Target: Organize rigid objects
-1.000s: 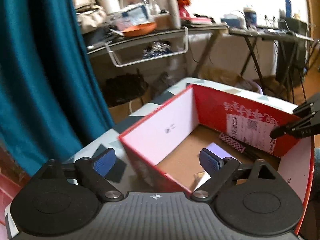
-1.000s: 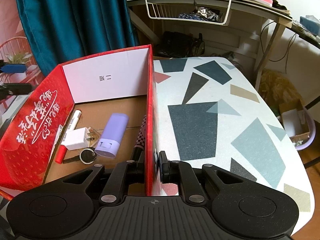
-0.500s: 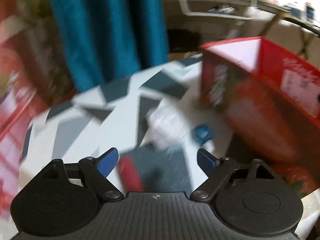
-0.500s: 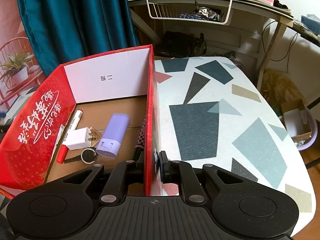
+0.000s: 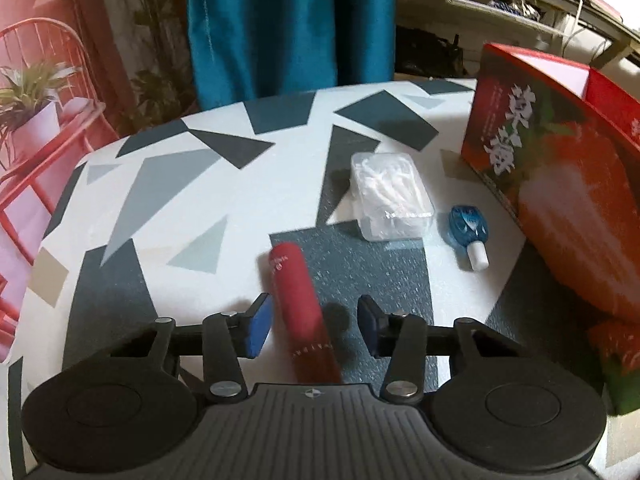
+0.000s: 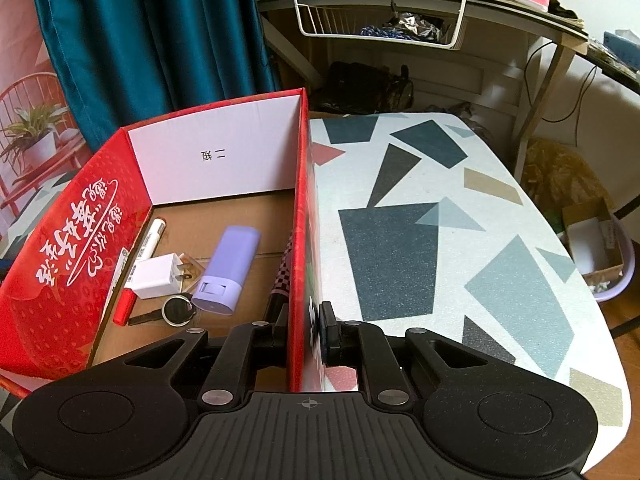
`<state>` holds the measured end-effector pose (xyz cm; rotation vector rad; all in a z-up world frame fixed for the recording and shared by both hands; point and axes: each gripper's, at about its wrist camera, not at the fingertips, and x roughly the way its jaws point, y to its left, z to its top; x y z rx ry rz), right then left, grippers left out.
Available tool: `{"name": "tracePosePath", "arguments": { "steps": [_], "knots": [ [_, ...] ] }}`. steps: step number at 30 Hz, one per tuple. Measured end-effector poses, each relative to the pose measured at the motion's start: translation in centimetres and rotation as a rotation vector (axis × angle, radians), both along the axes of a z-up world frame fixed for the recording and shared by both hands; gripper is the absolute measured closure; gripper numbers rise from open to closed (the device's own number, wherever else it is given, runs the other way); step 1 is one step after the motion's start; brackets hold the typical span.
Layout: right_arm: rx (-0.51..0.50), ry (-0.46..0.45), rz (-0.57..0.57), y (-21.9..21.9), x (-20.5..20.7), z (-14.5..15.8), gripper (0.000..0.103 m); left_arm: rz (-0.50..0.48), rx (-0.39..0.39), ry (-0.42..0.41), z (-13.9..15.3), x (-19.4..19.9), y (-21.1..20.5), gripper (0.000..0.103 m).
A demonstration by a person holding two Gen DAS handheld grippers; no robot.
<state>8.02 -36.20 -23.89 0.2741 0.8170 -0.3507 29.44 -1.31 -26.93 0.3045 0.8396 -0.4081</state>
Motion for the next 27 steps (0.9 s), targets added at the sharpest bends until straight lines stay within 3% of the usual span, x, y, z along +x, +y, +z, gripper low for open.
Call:
{"name": "tracePosePath", "arguments": {
  "steps": [2, 3, 5, 17, 22, 24, 27],
  "knots": [
    [0.0, 0.0, -0.001, 0.0, 0.0, 0.0, 0.092, 0.0, 0.01, 0.005, -0.5, -0.2, -0.2, 0.063],
    [0.0, -0.001, -0.001, 0.0, 0.0, 0.0, 0.092, 0.001, 0.012, 0.004, -0.6, -0.3, -0.2, 0.074],
    [0.0, 0.0, 0.0, 0.0, 0.0, 0.0, 0.092, -0.001, -0.017, 0.016, -0.6, -0.4, 0.0, 0.079],
    [0.002, 0.0, 0.004, -0.1, -0.3, 0.1, 0.091, 0.094, -0.079, 0.034, -0.7, 0.5, -2.8, 0.079],
    [0.001, 0.0, 0.005, -0.1, -0.3, 0.1, 0.091, 0.081, -0.098, 0.047, -0.5, 0.0, -3.3, 0.074],
    [0.001, -0.001, 0.004, -0.1, -0.3, 0.0, 0.091, 0.043, -0.132, 0.048, -0.2, -0.5, -3.6, 0.062],
    [0.001, 0.0, 0.004, -0.1, -0.3, 0.1, 0.091, -0.004, -0.154, 0.051, 0.2, -1.3, -4.3, 0.054]
  ]
}}
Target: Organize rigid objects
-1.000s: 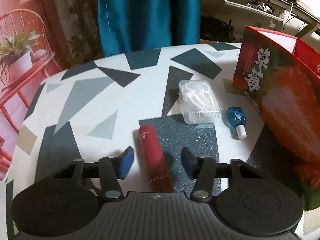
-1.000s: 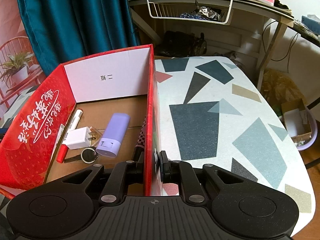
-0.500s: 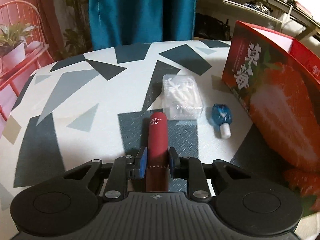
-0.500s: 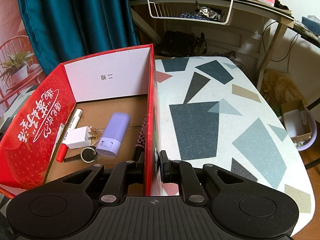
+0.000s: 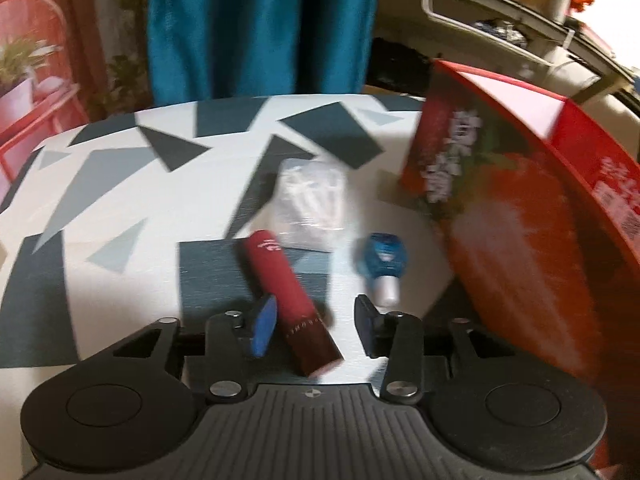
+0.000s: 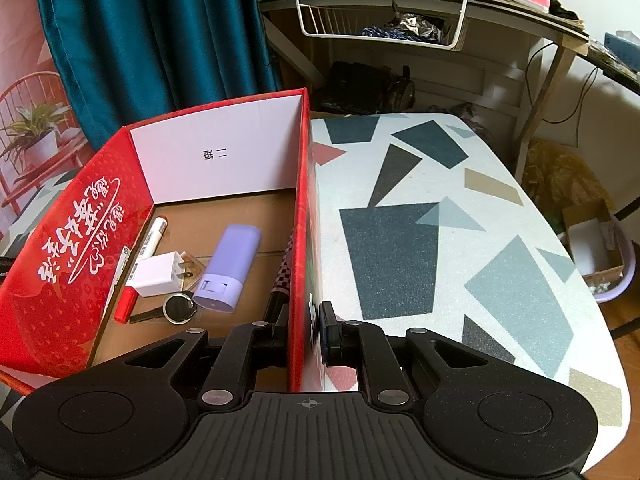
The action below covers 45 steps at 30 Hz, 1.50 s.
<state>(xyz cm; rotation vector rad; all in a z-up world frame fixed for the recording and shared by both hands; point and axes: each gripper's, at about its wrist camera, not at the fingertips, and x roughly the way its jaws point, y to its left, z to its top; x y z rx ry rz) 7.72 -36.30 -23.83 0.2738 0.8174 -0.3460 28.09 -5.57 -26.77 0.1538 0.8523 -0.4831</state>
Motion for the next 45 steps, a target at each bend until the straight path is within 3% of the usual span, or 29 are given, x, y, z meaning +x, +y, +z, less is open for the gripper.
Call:
{"name": "tracePosePath", "arguments": {
  "steps": [4, 8, 14, 18, 21, 30, 35, 45],
  "knots": [
    [-0.002, 0.001, 0.0, 0.0, 0.0, 0.0, 0.091, -0.054, -0.063, 0.018, 0.3, -0.8, -0.8, 0.05],
    [-0.002, 0.001, 0.001, 0.0, -0.1, 0.0, 0.091, -0.105, -0.076, 0.02, 0.1, -1.5, -1.9, 0.047],
    [0.004, -0.003, -0.003, 0.0, -0.2, 0.0, 0.091, -0.155, -0.071, -0.024, 0.2, -1.5, -2.8, 0.031],
    [0.004, -0.001, 0.0, 0.0, -0.2, 0.0, 0.091, -0.215, -0.032, -0.06, 0.5, -1.3, -2.3, 0.003],
    [-0.002, 0.004, 0.0, 0.2, -0.1, 0.0, 0.091, -0.263, 0.005, -0.071, 0.7, -0.5, -1.4, 0.002],
    [-0.009, 0.016, -0.013, 0.5, 0.0, 0.0, 0.092, -0.441, 0.241, -0.194, -0.1, 1.1, -1.6, 0.0],
    [-0.014, 0.028, -0.014, 0.5, 0.2, 0.1, 0.092, -0.439, 0.175, -0.106, -0.8, 2.9, -1.2, 0.0],
    [-0.027, 0.046, -0.005, 0.7, 0.5, 0.1, 0.092, -0.43, 0.151, -0.07, -2.1, 4.1, -1.3, 0.0]
  ]
}}
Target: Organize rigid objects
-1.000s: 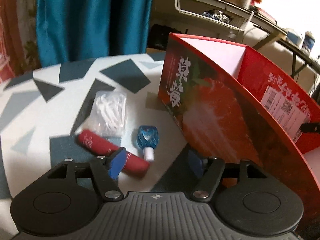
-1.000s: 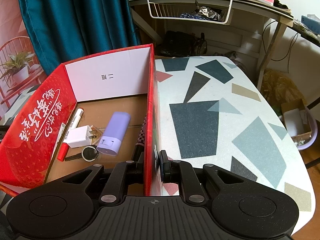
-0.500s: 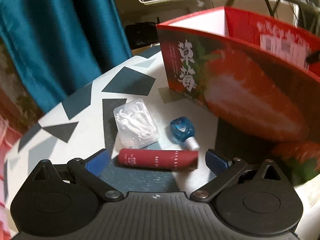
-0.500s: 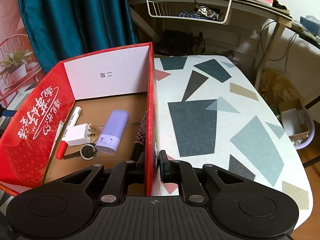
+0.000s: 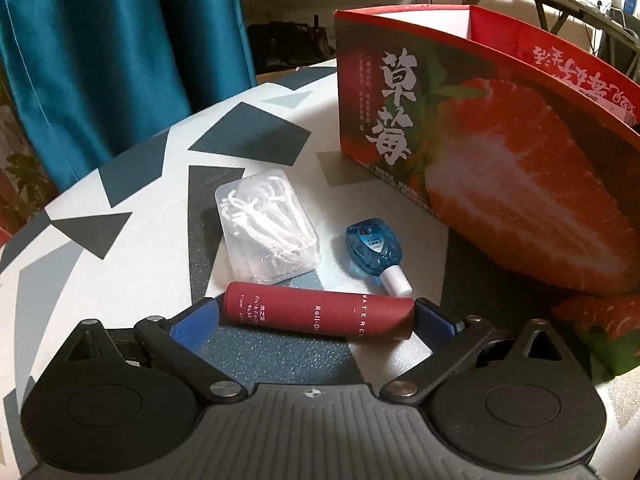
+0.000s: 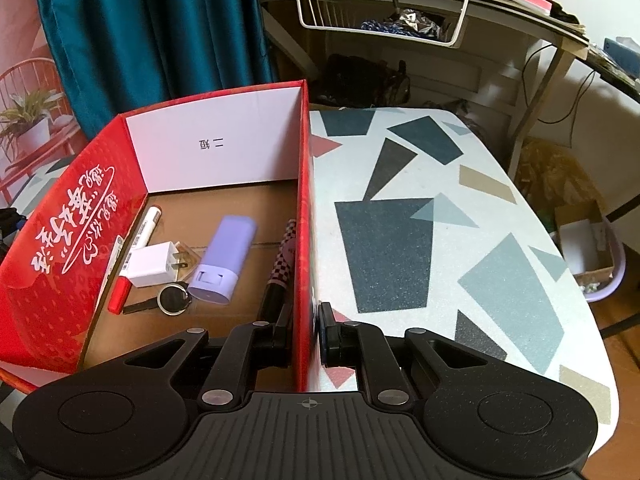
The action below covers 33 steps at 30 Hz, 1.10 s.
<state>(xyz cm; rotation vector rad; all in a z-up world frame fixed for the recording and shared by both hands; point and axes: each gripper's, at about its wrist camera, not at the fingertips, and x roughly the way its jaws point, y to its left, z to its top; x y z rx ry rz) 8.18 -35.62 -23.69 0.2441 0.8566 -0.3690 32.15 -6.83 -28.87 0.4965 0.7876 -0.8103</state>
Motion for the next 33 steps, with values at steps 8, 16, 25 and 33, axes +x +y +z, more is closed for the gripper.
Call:
{"name": "tracePosePath", "arguments": {
  "steps": [8, 16, 25, 33],
  "knots": [
    [-0.006, 0.006, 0.002, 0.1, 0.1, -0.2, 0.092, -0.001, -0.011, -0.021, -0.1, -0.1, -0.1, 0.0],
    [-0.007, 0.006, 0.003, 0.0, 0.1, -0.2, 0.092, 0.001, -0.003, -0.055, -0.2, -1.0, 0.0, 0.002],
    [-0.007, 0.005, 0.003, 0.0, 0.2, -0.1, 0.092, -0.035, -0.067, -0.098, 2.7, -2.6, 0.3, 0.002],
    [-0.004, 0.003, 0.001, 0.0, 0.2, -0.1, 0.092, -0.074, -0.205, -0.172, 7.7, -4.0, -1.1, 0.002]
  ]
}}
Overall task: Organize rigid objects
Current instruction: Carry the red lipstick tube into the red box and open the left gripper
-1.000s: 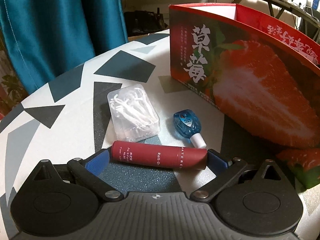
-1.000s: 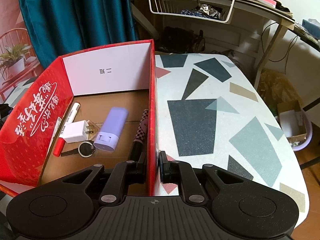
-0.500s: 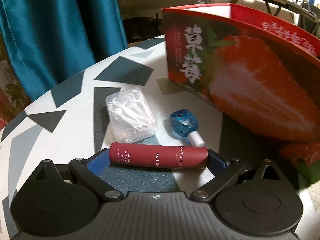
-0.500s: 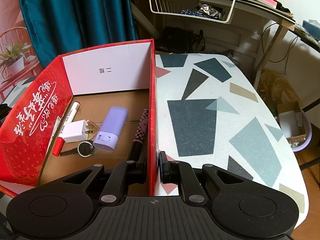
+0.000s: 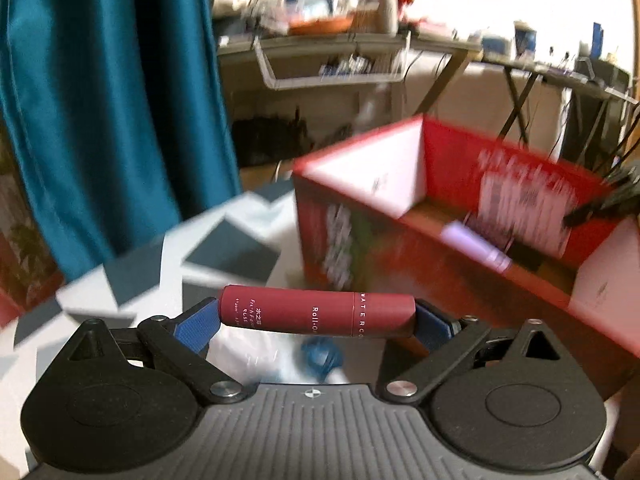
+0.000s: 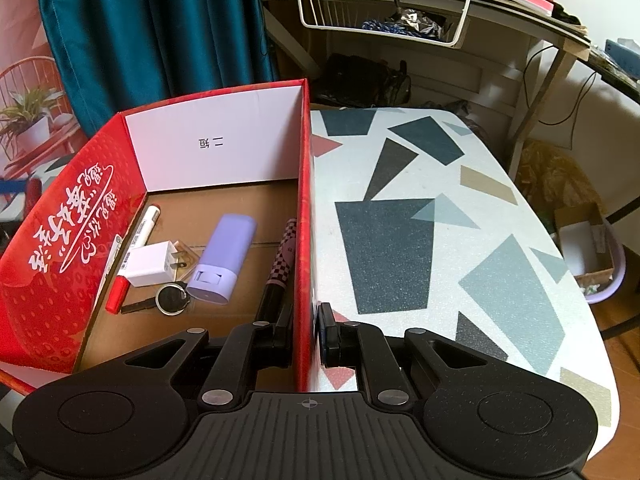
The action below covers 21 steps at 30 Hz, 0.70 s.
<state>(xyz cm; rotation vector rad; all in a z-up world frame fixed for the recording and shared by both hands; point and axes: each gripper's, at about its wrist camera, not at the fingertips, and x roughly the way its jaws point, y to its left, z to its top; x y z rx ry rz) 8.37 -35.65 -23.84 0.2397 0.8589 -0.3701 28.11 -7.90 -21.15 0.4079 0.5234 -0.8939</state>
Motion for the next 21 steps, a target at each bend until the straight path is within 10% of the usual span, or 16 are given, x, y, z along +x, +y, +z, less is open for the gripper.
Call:
{"name": "tracePosePath", "arguments": {
  "steps": [12, 21],
  "knots": [
    [0.004, -0.004, -0.002, 0.0, 0.2, 0.1, 0.092, -0.205, -0.05, -0.062, 3.1, -2.9, -5.1, 0.002],
    [0.008, -0.007, 0.002, 0.0, 0.0, 0.0, 0.092, -0.343, 0.079, -0.088, 1.3, -3.9, -8.2, 0.002]
  ]
}}
